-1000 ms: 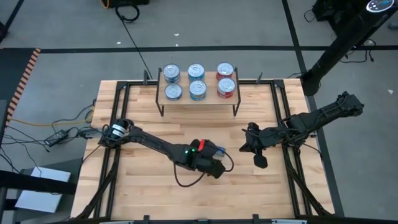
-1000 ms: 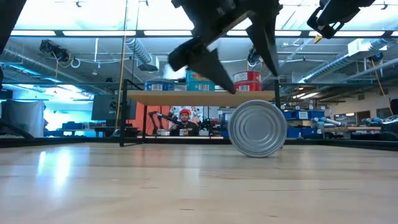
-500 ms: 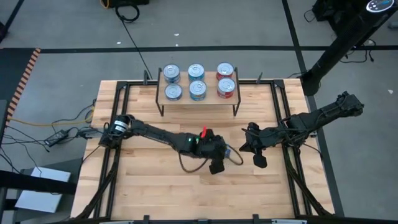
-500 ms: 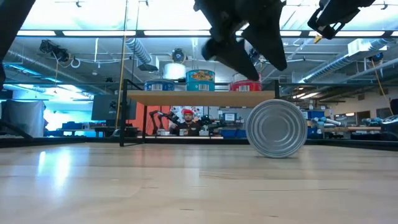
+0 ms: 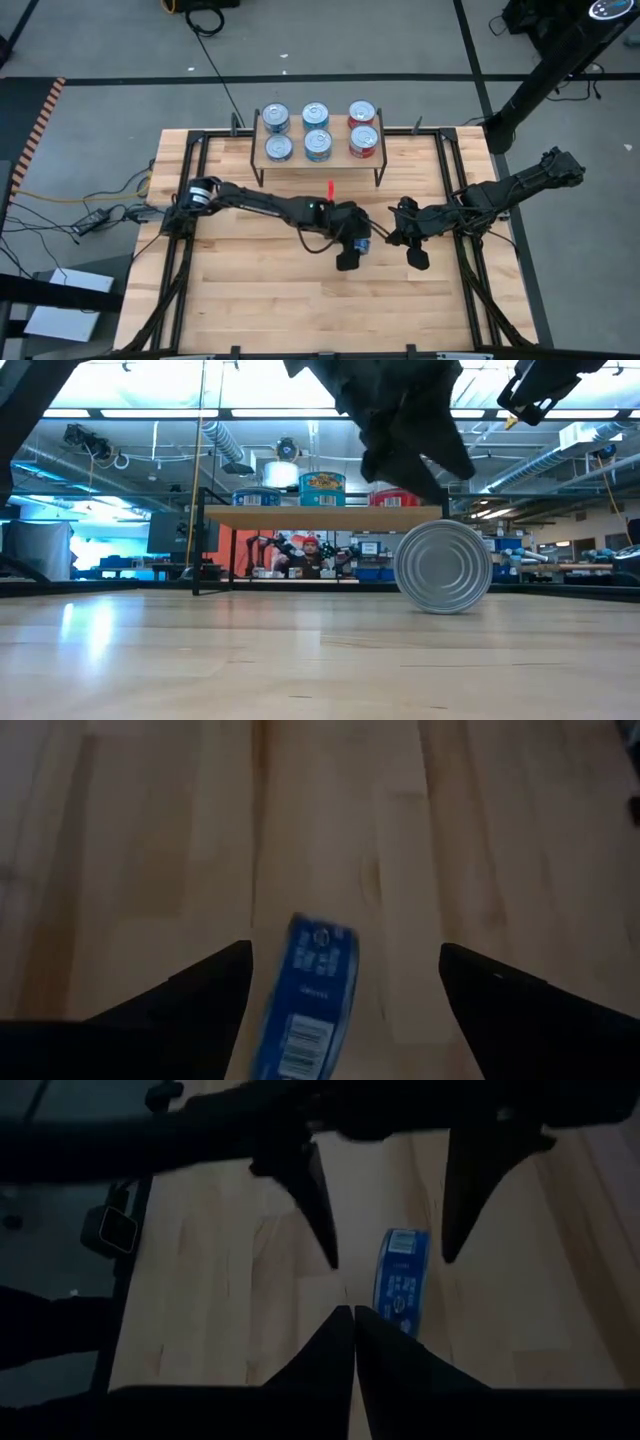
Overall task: Stack canned seafood by type on shelf
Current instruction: Stack the blue can on top of the other blue can on the shelf
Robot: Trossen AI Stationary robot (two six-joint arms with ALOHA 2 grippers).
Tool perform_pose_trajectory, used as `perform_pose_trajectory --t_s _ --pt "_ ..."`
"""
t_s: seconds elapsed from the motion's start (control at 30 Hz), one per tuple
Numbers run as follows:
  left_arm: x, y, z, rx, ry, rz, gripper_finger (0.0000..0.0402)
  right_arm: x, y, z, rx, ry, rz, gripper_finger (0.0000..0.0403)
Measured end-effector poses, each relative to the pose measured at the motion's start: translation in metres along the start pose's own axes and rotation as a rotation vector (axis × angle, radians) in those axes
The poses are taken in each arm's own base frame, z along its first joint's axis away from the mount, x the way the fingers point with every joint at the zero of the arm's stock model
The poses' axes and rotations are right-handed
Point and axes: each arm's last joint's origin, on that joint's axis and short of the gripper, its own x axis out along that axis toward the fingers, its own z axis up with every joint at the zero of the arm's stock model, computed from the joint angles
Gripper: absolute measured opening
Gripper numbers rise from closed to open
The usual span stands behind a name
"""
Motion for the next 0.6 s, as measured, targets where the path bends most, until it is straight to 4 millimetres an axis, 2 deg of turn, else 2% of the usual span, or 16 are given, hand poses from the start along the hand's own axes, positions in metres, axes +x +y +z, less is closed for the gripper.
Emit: perform_pose_trajectory --t_s 0.17,0.6 --pt "0.008 0.0 -0.006 0.039 0.038 0.022 0.0326 0.0 -0.002 0.0 0.001 0.001 -0.013 0.0027" --pt "0.01 0.002 -0.018 0.079 0.13 0.094 0.0326 0.0 -0.003 0.001 -0.031 -0.007 -0.034 0.0027"
